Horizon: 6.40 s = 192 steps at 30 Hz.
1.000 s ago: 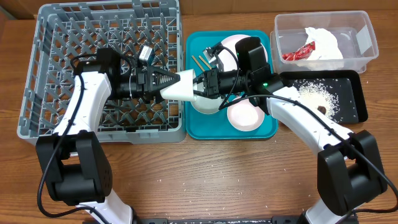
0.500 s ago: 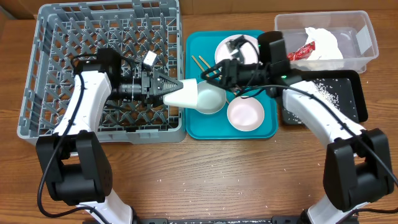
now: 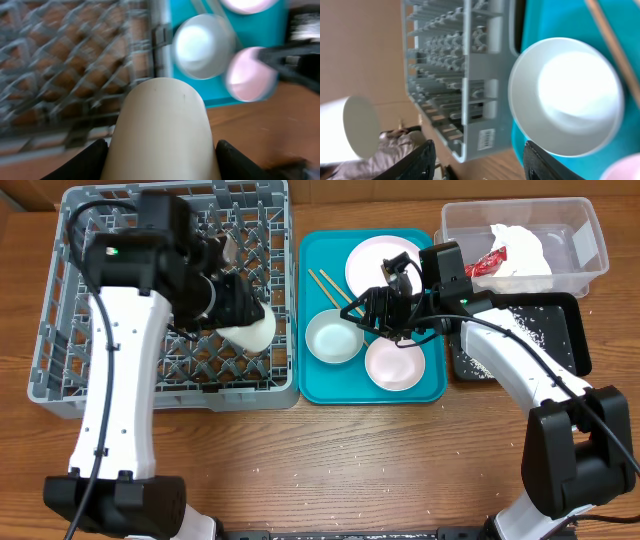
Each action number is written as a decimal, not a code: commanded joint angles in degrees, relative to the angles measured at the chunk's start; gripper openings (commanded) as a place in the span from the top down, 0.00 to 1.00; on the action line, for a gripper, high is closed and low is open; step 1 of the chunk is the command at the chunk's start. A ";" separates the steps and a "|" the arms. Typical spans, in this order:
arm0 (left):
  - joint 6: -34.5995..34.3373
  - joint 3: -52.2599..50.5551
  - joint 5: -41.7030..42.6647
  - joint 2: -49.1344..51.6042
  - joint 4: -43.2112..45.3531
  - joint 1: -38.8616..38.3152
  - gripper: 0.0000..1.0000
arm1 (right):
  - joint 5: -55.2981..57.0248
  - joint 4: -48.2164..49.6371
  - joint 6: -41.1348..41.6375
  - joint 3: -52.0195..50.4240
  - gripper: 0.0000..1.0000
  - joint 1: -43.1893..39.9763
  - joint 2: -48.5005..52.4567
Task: Sort waste into correct bins and load items into the dishwasher
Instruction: 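Hand the white cup from the right gripper to the left gripper, then lower the white cup into the dish rack with the left gripper and release, then reach the left gripper to the pink bowl on the teal tray and grasp its rim, then carry the pink bowl to the back of the dish rack and release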
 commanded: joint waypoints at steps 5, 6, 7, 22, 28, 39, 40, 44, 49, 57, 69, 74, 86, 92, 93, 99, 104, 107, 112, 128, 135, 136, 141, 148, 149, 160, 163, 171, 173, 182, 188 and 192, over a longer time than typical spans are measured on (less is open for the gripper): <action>-12.35 -9.55 -19.50 1.53 2.47 -6.36 0.50 | 19.52 -14.78 -7.13 6.58 0.39 -1.36 -8.35; -12.33 -11.06 -19.43 1.53 3.91 -6.45 0.50 | 22.88 -17.25 -7.26 7.63 0.37 -1.36 -10.54; -12.31 -12.74 -19.45 1.53 5.88 -6.51 0.50 | 24.79 -18.60 -7.28 8.15 0.34 -1.36 -12.00; -11.21 -28.94 -16.15 1.73 26.08 -6.62 0.37 | 30.99 -27.96 -8.35 8.46 0.31 -1.36 -21.59; -11.21 -30.58 -16.00 1.73 27.04 -6.62 0.00 | 30.99 -28.50 -8.35 8.46 0.31 -1.36 -21.59; -4.26 -16.39 -13.03 1.70 18.43 -8.09 0.09 | 33.11 -29.51 -8.26 8.48 0.30 -1.88 -21.62; -3.50 -15.34 -12.37 1.70 18.14 -8.61 0.09 | 33.11 -29.53 -7.96 8.48 0.30 -2.27 -21.64; -0.66 -12.87 -8.94 1.79 20.68 -14.88 0.03 | 33.07 -30.88 -5.07 8.55 0.26 -8.04 -23.45; -0.74 -14.27 -9.46 4.68 27.32 -23.93 0.05 | 33.11 -33.33 -3.80 8.55 0.23 -17.55 -29.24; -4.22 -14.27 -16.46 16.06 32.00 -32.15 0.12 | 33.14 -36.94 -4.02 8.37 0.00 -22.67 -31.34; -4.13 -14.27 -16.46 22.32 32.37 -34.32 0.43 | 33.11 -36.94 -4.00 8.37 0.00 -22.67 -31.32; -3.91 -13.09 -16.65 21.94 31.74 -34.29 0.48 | 33.09 -36.92 -4.00 8.37 0.00 -22.67 -31.32; 6.86 -8.76 -16.65 21.99 32.98 -35.52 0.40 | 33.09 -36.92 -4.00 8.37 0.00 -22.67 -31.32; 11.87 -8.79 -16.48 22.43 39.60 -35.36 0.38 | 33.11 -36.89 -4.00 8.37 0.00 -22.67 -31.32; 12.46 -8.79 -16.48 22.43 40.15 -35.39 0.38 | 33.09 -36.92 -4.00 8.37 0.00 -22.67 -31.32; 12.85 -9.79 -16.44 22.58 41.64 -35.15 0.42 | 33.09 -36.92 -4.00 8.37 0.00 -22.67 -31.32; 12.85 -9.81 -16.39 25.59 40.63 -35.04 0.41 | 33.11 -36.92 -4.00 8.37 0.00 -22.67 -31.32; 12.83 -9.81 -16.41 27.04 40.11 -35.04 0.41 | 33.09 -36.92 -4.00 8.37 0.00 -22.67 -31.32; 12.81 -9.81 -16.46 27.43 40.30 -35.04 0.45 | 33.09 -36.92 -4.00 8.37 0.00 -22.67 -31.32; 10.47 -9.81 -16.24 27.45 35.98 -35.04 0.96 | 33.09 -36.92 -4.00 8.37 0.00 -22.67 -31.32; 9.25 -6.84 -16.46 26.71 32.35 -34.86 0.96 | 33.09 -36.89 -4.00 8.37 0.00 -22.67 -31.32; 9.25 -5.64 -16.48 26.34 31.08 -34.73 0.96 | 33.09 -36.89 -4.00 8.37 0.00 -22.67 -31.32; 9.29 6.82 -17.59 22.86 22.01 -32.13 0.96 | 33.11 -36.92 -4.00 8.37 0.00 -22.67 -31.32; 7.45 19.71 -33.88 17.99 16.70 -25.22 0.96 | 33.11 -36.89 -4.00 8.37 0.00 -22.67 -31.32; 5.79 19.89 -38.88 17.40 17.20 -24.17 0.96 | 33.11 -36.89 -4.00 8.37 0.00 -22.67 -31.32; -0.31 18.69 -78.62 23.45 30.93 -16.83 0.96 | 33.09 -36.89 -4.00 8.37 0.00 -22.67 -31.32; 0.22 18.69 -84.94 27.02 36.02 -16.33 0.96 | 33.11 -36.92 -4.00 8.37 0.00 -22.67 -31.32; 10.80 18.69 -94.07 37.31 50.75 -15.61 0.96 | 33.09 -36.89 -4.00 8.37 0.00 -22.67 -31.32; 13.11 18.69 -94.05 39.45 54.05 -15.37 0.96 | 33.09 -36.89 -4.00 8.37 0.00 -22.67 -31.32; 24.81 18.69 -92.63 43.65 65.66 -14.51 0.96 | 33.09 -36.89 -4.00 8.37 0.00 -22.67 -31.32; 25.66 18.69 -87.65 43.87 66.05 -13.00 0.96 | 33.09 -36.89 -4.00 8.37 0.00 -22.67 -31.32; 25.62 18.69 -85.07 43.98 67.30 -12.39 0.96 | 33.09 -36.89 -4.00 8.37 0.00 -22.67 -31.32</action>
